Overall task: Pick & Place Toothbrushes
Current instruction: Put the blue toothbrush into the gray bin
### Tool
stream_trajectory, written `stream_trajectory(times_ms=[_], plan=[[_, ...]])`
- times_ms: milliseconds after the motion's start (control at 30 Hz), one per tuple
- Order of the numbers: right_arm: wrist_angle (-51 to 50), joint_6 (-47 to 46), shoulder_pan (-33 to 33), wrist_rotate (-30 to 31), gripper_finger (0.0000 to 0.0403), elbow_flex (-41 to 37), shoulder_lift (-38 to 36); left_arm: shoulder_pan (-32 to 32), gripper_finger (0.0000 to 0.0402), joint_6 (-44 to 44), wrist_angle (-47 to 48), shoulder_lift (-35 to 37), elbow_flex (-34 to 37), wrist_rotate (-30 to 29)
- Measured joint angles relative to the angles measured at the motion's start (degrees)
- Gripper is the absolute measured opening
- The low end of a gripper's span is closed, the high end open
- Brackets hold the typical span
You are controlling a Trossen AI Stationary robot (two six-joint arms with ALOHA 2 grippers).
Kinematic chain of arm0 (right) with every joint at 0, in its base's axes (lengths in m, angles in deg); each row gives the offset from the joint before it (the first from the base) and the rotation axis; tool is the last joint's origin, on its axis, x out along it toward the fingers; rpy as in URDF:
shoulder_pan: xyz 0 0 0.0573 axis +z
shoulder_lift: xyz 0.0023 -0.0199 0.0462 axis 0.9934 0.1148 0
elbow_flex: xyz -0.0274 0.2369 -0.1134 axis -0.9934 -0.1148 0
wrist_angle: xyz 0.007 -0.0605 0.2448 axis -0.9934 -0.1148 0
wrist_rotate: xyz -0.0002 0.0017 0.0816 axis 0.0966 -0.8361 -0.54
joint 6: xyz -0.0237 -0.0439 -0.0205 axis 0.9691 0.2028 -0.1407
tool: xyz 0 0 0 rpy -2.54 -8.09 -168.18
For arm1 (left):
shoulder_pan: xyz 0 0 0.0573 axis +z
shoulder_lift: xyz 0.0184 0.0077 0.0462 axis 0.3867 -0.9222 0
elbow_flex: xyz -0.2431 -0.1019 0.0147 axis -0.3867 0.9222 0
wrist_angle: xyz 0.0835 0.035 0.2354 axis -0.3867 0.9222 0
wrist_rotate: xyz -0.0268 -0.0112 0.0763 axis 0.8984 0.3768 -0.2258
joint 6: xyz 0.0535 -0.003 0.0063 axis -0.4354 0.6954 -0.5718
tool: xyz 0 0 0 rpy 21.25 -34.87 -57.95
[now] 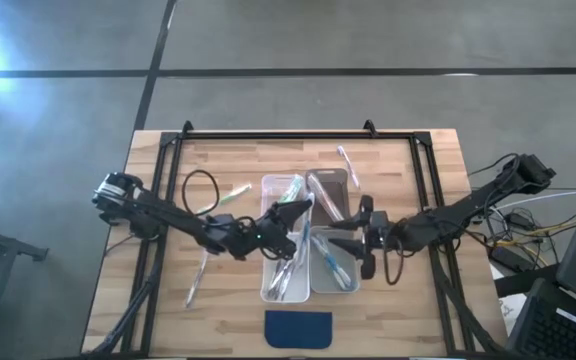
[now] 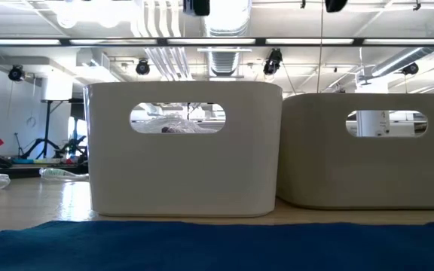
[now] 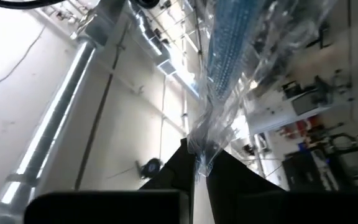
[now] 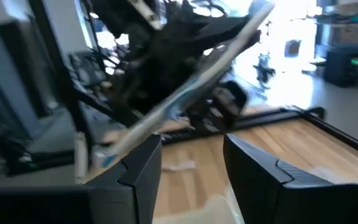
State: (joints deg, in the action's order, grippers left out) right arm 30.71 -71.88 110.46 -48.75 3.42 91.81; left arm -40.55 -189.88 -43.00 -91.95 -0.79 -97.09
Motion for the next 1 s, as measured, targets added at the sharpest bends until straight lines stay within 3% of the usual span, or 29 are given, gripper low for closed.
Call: stream_trajectory(times_ms=[333, 567, 867, 1000], plan=[[5.3, -1.0, -2.1, -1.3, 0.0207, 0.5, -0.2, 0.5, 0.0026, -3.8, 2.1, 0.0, -6.7, 4.1], [9.4, -4.0, -4.8, -13.8, 0.0225, 1.5, 0.2, 0.6, 0.0026, -4.1, 5.0, 0.0, -7.7, 4.2], [9.7, -10.1, -7.4, -14.5, 0.0249, 1.6, 1.4, 0.6, 0.0026, -5.5, 5.4, 0.0, -7.7, 4.0], [10.3, -15.5, -9.1, -19.3, 0.0258, 1.8, 3.2, 0.6, 0.0026, -6.7, 5.7, 0.0, -7.7, 4.3]])
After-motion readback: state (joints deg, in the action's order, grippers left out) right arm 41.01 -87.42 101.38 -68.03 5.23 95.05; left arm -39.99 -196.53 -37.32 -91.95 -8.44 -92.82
